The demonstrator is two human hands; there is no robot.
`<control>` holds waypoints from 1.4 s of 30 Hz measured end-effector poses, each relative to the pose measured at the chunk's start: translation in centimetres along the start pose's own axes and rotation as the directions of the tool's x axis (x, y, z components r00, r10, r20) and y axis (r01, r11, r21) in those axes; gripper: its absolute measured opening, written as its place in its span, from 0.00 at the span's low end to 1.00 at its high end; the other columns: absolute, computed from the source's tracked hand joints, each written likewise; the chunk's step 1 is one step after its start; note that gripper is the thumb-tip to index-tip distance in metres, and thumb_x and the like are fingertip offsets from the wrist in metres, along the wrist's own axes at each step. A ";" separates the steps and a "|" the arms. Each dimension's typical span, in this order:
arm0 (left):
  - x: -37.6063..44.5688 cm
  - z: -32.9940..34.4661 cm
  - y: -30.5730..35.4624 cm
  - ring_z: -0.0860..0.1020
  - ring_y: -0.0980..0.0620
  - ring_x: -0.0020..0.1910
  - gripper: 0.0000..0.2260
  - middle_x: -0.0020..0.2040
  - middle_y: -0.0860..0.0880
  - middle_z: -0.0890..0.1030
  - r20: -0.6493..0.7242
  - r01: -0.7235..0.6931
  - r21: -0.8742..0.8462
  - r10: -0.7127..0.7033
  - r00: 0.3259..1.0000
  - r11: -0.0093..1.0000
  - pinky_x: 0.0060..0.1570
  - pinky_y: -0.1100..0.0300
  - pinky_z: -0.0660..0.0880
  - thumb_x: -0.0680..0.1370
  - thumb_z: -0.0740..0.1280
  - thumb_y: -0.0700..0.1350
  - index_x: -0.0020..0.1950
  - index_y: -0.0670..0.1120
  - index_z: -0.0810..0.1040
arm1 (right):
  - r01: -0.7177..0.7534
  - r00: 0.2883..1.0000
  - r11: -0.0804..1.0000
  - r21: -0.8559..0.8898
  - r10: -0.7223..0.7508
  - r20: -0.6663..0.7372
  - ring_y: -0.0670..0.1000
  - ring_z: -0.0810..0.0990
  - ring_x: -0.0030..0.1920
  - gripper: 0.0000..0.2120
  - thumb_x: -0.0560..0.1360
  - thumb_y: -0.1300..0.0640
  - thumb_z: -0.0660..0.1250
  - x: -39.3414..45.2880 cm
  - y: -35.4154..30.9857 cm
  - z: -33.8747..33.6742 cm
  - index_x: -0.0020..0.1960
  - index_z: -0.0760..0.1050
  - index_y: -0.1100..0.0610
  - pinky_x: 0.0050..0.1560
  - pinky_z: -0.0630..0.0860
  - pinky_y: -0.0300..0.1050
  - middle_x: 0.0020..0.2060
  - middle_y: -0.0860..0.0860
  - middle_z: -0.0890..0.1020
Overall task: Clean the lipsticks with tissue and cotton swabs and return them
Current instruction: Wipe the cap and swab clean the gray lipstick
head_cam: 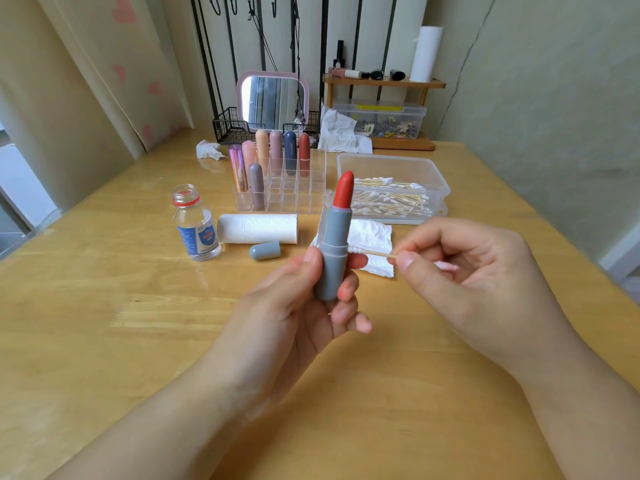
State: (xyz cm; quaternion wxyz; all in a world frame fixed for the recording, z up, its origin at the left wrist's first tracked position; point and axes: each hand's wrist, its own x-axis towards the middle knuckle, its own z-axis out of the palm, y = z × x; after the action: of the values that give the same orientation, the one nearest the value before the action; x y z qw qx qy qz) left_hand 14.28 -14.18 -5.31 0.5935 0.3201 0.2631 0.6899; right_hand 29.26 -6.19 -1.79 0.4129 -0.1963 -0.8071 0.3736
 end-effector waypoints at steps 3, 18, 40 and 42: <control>0.0 0.1 0.2 0.72 0.50 0.30 0.16 0.35 0.44 0.74 -0.038 0.002 0.014 -0.001 0.999 1.000 0.35 0.55 0.77 0.74 0.59 0.45 0.50 0.34 0.79 | 0.011 1.000 1.000 -0.025 -0.011 -0.003 0.44 0.63 0.26 0.04 0.68 0.54 0.67 -0.1 -0.1 0.2 0.38 0.77 0.55 0.29 0.63 0.32 0.26 0.57 0.67; -0.5 0.6 0.0 0.80 0.49 0.32 0.12 0.37 0.44 0.80 -0.124 -0.142 0.427 0.213 0.969 0.893 0.35 0.61 0.78 0.68 0.68 0.39 0.47 0.40 0.69 | 0.077 0.994 0.980 -0.183 -0.090 -0.060 0.43 0.65 0.27 0.05 0.68 0.52 0.64 -0.3 -0.5 0.4 0.34 0.75 0.50 0.30 0.63 0.29 0.26 0.51 0.68; -0.5 0.7 0.1 0.69 0.52 0.31 0.09 0.34 0.48 0.72 -0.055 -0.064 0.276 0.082 0.995 0.959 0.37 0.59 0.76 0.73 0.60 0.44 0.48 0.40 0.73 | 0.058 0.997 0.986 -0.154 -0.066 -0.046 0.44 0.65 0.27 0.06 0.68 0.50 0.64 -0.3 -0.3 0.6 0.35 0.76 0.50 0.30 0.63 0.30 0.26 0.53 0.69; -0.4 0.5 0.1 0.71 0.51 0.31 0.12 0.35 0.47 0.74 -0.034 -0.072 0.259 0.084 0.996 0.963 0.38 0.58 0.76 0.73 0.59 0.44 0.51 0.39 0.74 | 0.061 0.996 0.984 -0.168 -0.071 -0.057 0.44 0.65 0.26 0.06 0.68 0.51 0.64 -0.3 -0.2 0.6 0.35 0.76 0.50 0.30 0.63 0.31 0.26 0.54 0.68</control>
State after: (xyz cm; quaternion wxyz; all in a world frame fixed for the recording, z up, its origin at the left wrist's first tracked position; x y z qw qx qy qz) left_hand 14.62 -14.62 -4.92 0.5133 0.3890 0.3508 0.6798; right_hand 28.91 -6.78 -2.00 0.4326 -0.2149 -0.8279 0.2850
